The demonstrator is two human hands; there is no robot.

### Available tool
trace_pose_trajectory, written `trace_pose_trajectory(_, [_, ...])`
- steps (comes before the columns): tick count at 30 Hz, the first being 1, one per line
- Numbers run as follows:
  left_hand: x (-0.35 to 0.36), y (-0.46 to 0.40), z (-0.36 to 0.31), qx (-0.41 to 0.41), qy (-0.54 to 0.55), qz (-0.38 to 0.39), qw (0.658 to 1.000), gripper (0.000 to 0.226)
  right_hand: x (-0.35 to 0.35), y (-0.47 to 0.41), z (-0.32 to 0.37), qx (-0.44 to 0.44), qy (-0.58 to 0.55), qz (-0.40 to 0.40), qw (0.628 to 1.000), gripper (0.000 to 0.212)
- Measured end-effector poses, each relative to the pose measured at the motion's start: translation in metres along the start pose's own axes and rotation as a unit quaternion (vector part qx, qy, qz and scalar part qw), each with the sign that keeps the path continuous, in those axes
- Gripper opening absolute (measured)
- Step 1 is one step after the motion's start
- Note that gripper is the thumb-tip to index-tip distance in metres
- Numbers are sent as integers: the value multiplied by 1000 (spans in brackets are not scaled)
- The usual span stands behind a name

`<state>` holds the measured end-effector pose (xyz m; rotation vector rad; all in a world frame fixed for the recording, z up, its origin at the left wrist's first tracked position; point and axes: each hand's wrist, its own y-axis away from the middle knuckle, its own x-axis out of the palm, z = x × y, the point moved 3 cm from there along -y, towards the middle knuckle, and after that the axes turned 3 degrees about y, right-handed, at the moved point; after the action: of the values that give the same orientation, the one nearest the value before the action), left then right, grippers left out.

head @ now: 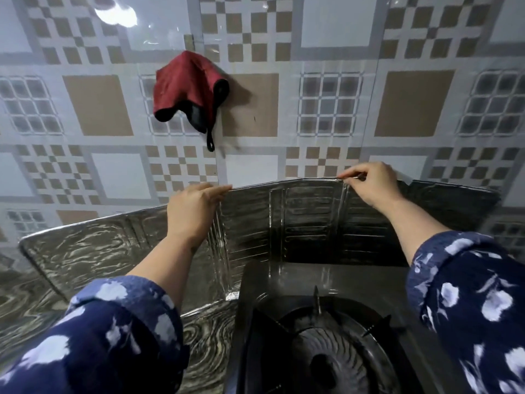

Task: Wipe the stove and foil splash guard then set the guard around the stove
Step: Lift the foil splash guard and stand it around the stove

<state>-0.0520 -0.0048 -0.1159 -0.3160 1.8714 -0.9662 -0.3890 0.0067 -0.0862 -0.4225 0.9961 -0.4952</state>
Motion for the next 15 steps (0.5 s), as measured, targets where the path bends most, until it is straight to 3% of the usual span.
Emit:
trace_pose_trajectory(10, [43, -28, -25, -8, 12, 49, 999, 32, -7, -6, -44, 6, 39, -9, 999, 20])
trace_pose_trajectory(15, [43, -34, -20, -1, 26, 108, 994, 45, 19, -2, -19, -73, 91, -29, 993, 23])
